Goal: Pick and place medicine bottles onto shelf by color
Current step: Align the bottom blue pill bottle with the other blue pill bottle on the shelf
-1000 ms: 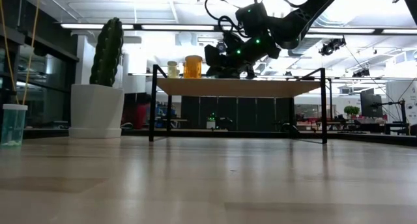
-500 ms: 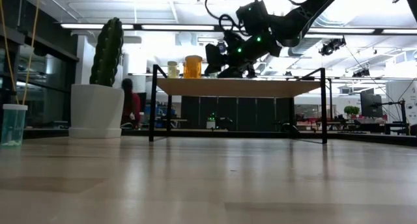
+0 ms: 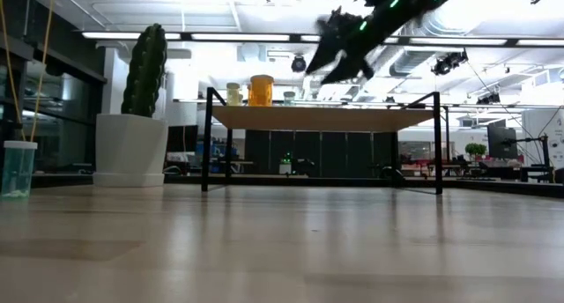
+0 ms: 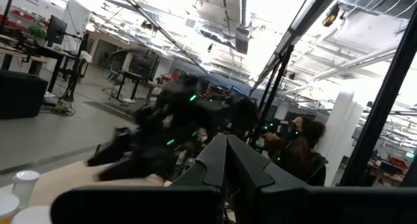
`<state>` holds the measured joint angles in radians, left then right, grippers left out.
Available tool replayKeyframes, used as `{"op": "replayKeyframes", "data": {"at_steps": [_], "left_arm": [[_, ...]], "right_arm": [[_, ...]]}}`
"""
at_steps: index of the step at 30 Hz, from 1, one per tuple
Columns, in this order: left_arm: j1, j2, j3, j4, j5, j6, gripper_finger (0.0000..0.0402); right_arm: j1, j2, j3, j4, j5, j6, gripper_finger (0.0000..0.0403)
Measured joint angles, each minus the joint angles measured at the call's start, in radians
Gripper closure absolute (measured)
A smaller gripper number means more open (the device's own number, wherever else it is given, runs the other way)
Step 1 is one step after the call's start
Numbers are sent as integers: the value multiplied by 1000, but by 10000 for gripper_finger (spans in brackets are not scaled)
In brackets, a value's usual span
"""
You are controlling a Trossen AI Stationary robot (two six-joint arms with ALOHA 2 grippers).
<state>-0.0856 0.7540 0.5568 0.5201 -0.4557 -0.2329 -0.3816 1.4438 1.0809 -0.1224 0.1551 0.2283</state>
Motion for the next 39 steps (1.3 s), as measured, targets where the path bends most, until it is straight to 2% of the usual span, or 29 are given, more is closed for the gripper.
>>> {"op": "replayKeyframes", "data": {"at_steps": [5,8,11,13,16,20,23,27,30,34,39], "left_arm": [[0,0,0,-1,-12,0,401],[0,0,0,-3,-16,0,401],[0,0,0,-4,-16,0,401],[0,0,0,-4,-16,0,401],[0,0,0,-4,-17,0,401],[0,0,0,-4,-18,0,401],[0,0,0,-3,-19,0,401],[0,0,0,-3,-20,0,401],[0,0,0,-3,-20,0,401],[0,0,0,-3,-20,0,401],[0,0,0,-3,-19,0,401]], "right_arm": [[54,-195,0,-243,-400,166,137],[159,-299,1,-427,-538,333,137],[334,-376,1,-634,-536,518,137],[476,-404,1,-778,-477,692,137],[703,-412,1,-971,-371,1022,137],[976,-379,1,-1113,-352,1505,137],[1129,-334,1,-1140,-350,1744,137],[1241,-254,-31,-1109,-355,1881,137],[1266,-221,-118,-979,-389,1927,137],[1263,-218,-262,-738,-371,1955,137],[1257,-218,-338,-678,-378,1992,137]]}}
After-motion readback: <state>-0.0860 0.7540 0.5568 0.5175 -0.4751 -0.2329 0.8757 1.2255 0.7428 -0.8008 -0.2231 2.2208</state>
